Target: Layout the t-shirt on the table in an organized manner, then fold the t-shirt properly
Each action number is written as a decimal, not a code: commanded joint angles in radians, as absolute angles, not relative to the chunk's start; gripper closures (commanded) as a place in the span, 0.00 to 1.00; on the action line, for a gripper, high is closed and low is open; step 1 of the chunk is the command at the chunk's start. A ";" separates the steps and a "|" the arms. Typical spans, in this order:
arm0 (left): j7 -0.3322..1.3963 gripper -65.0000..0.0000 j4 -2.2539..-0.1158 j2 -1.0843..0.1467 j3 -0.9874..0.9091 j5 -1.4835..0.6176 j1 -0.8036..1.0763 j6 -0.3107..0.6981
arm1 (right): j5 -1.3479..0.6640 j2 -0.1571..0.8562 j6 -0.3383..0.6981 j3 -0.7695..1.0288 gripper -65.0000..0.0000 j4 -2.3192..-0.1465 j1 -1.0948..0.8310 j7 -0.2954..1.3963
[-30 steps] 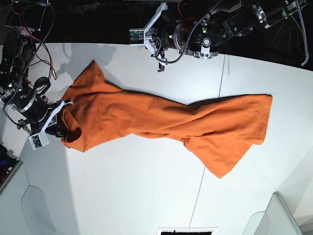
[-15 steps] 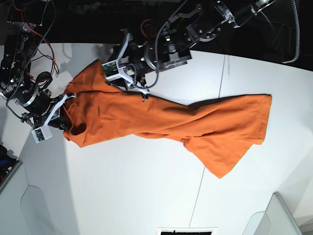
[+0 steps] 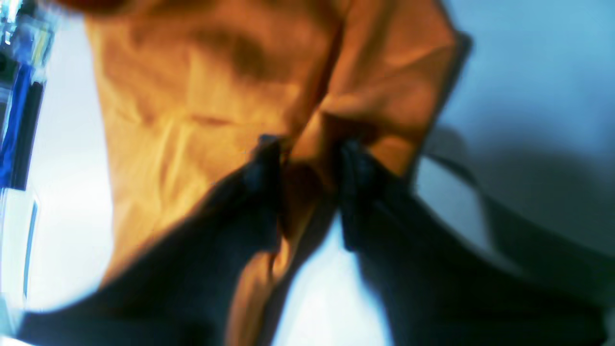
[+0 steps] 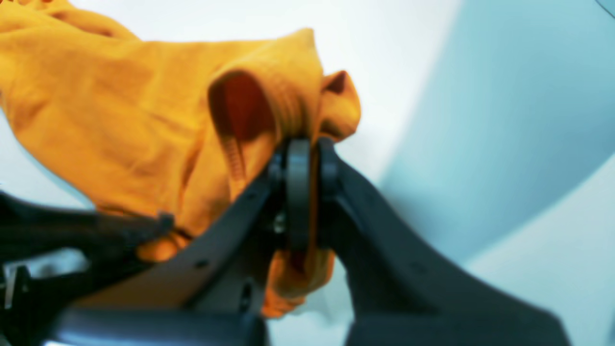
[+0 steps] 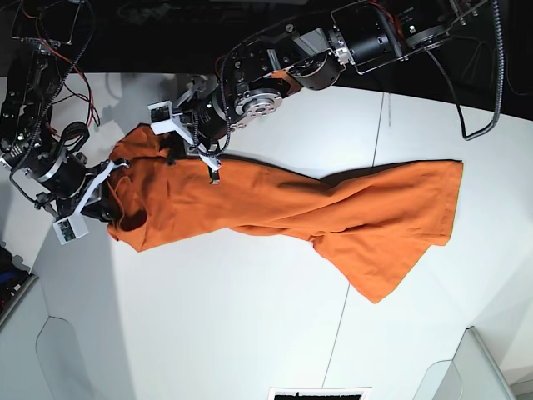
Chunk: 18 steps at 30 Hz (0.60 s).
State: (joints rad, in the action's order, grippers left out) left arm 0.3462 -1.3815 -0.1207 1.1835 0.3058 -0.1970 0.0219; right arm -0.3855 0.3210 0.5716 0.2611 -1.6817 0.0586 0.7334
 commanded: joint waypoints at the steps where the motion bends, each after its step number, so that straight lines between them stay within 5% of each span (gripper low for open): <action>1: 0.348 0.97 -1.379 -0.114 1.194 0.308 -0.204 0.019 | -0.400 0.335 0.565 0.266 1.00 -1.697 0.074 0.706; 11: 0.472 1.00 -1.569 -0.239 1.306 0.352 -0.199 -0.102 | -0.287 0.335 0.565 0.266 1.00 -1.690 0.080 0.601; 18: 0.472 1.00 -1.720 -0.375 1.304 0.356 -0.197 -0.051 | -0.200 0.358 0.564 0.266 1.00 -1.541 0.147 0.540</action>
State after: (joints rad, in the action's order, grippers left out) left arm 0.4828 -1.7020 -0.3717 1.3079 0.3431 -0.1902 -0.0399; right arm -0.1917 0.3393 0.5716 0.2600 -1.5204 0.1234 0.5678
